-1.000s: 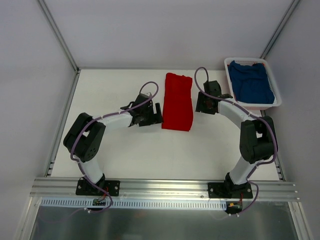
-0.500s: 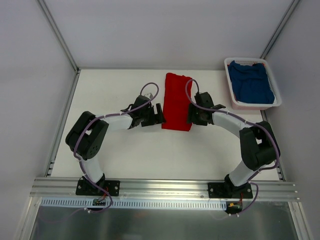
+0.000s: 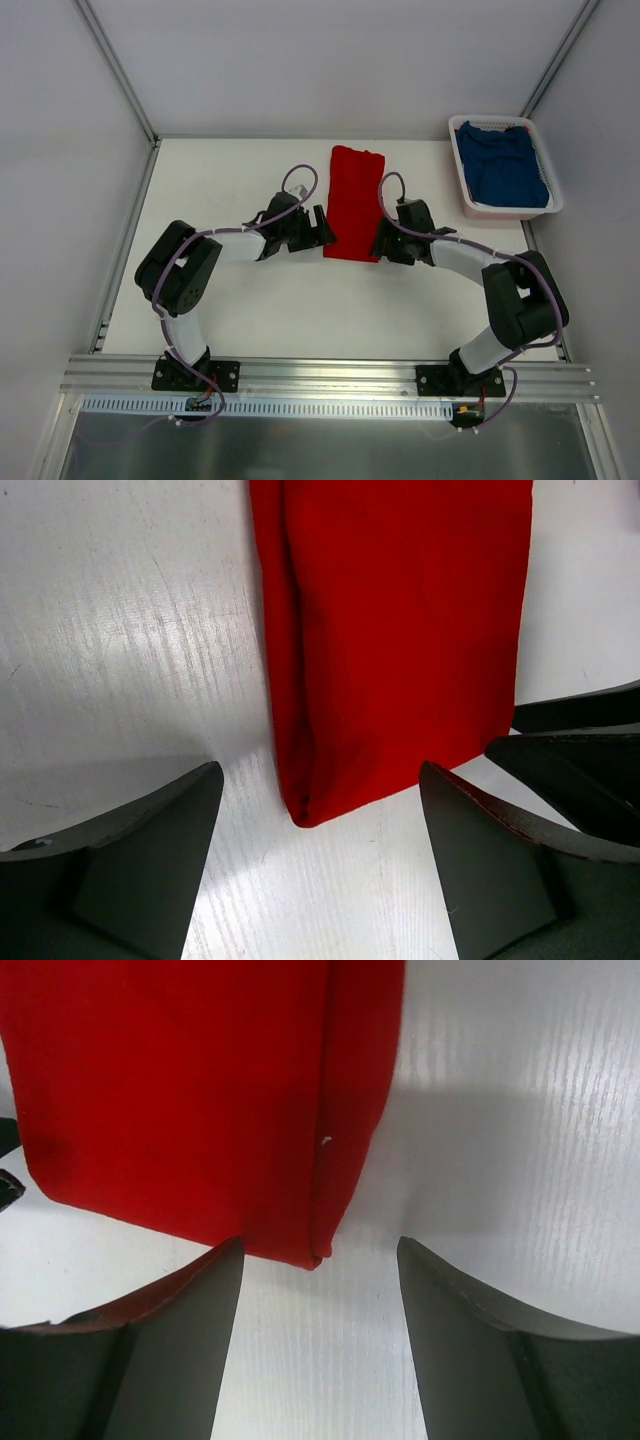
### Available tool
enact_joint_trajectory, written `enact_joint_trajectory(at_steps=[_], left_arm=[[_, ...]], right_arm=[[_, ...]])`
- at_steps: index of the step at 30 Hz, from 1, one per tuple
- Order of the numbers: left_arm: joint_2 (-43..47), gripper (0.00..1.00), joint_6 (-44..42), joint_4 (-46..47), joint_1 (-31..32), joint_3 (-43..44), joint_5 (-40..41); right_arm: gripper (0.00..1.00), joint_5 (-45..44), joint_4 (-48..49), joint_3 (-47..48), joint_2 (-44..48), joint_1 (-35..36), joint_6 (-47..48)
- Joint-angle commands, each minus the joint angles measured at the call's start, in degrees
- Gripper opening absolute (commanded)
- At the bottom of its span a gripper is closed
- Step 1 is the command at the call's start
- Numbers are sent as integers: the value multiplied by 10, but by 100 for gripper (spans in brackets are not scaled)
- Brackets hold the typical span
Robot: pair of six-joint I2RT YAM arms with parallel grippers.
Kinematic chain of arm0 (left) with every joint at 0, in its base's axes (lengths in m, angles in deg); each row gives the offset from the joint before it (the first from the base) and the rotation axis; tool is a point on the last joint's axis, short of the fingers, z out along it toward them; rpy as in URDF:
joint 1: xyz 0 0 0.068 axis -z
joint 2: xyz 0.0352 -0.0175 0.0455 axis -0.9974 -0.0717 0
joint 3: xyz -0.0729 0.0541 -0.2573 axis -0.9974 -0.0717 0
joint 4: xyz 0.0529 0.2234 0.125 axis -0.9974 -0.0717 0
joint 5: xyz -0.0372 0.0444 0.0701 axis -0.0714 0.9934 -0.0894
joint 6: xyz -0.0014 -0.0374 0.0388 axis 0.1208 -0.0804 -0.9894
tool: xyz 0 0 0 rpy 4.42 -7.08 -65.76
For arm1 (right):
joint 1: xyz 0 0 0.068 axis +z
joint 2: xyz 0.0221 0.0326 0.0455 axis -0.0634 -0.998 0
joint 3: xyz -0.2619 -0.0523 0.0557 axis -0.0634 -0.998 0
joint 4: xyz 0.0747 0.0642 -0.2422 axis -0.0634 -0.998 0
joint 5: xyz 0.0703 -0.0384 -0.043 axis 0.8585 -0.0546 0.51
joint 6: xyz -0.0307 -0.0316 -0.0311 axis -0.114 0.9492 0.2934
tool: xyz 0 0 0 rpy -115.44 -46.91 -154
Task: Fold and stack the t-shirts
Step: Fold the folded rectangular tshirt in 1/3 of the way
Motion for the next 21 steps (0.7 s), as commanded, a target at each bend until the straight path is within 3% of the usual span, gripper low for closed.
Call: enact_joint_trajectory(at_steps=[1, 21], left_arm=[[-9, 81, 5, -6, -8, -19, -6], [-52, 80, 16, 21, -13, -12, -18]], right_arm=[[66, 52, 72, -21, 25, -17, -35], [57, 125, 182, -64, -18, -80, -40]])
